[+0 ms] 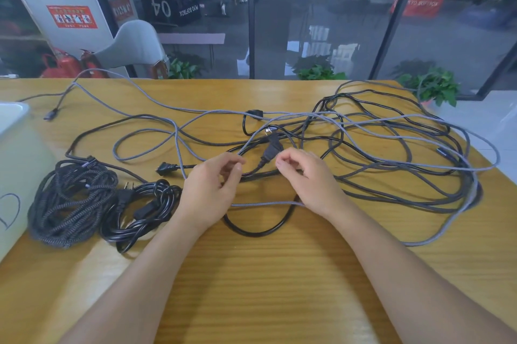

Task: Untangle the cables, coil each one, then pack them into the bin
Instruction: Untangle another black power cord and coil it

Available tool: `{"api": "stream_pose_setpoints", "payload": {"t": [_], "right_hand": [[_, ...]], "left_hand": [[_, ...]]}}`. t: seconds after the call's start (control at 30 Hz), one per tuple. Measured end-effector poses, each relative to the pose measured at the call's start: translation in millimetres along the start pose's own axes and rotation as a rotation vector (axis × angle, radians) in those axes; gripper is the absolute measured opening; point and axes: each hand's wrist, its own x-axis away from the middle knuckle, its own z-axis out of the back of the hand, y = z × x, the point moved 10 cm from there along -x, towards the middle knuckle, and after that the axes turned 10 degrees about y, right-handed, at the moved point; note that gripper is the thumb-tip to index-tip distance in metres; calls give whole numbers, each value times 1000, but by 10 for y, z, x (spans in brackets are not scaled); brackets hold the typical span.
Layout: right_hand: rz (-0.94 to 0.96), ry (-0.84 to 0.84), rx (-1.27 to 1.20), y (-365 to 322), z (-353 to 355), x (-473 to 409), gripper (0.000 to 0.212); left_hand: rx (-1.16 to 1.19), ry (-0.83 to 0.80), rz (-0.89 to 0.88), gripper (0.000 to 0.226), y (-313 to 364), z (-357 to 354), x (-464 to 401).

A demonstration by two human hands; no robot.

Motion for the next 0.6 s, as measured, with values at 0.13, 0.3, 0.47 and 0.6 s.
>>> {"api": "stream_pose_setpoints", "payload": {"t": [0.13,0.3,0.47,0.6], "right_hand": [[-65,154,-323,28,198,-34,24],[-42,256,-375,70,280,-44,38],[-139,277,-482,184,293,-68,31],[-174,188,-481,182,253,-77,31]], "left_hand": [[-69,-30,18,16,-68,-20,0],[-174,-79,-11,16,-69,-65,-1],[-191,-212,-44,15,-89,-145,38],[-120,-129,-18,12,-99,-89,-9]]}}
